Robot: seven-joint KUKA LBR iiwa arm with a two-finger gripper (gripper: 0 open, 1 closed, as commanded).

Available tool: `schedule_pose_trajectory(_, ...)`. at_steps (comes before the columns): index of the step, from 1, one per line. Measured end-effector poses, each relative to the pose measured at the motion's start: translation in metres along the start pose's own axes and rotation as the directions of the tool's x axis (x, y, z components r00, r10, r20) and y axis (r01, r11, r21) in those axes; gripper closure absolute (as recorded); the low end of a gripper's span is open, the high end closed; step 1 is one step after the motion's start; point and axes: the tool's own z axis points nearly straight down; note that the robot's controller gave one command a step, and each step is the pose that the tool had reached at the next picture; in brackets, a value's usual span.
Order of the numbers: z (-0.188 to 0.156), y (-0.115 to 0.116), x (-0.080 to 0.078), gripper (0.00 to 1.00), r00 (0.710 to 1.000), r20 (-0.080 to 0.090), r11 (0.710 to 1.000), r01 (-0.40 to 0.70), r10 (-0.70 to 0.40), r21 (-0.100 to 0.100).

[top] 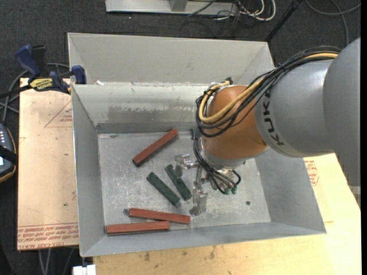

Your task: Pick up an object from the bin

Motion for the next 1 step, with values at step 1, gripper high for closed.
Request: schedule_pose_trajectory(1, 0.0463, 0.0175, -0.0637, 0.0, 0.938, 0.002, 0.938, 0.347, -0.347, 0.0)
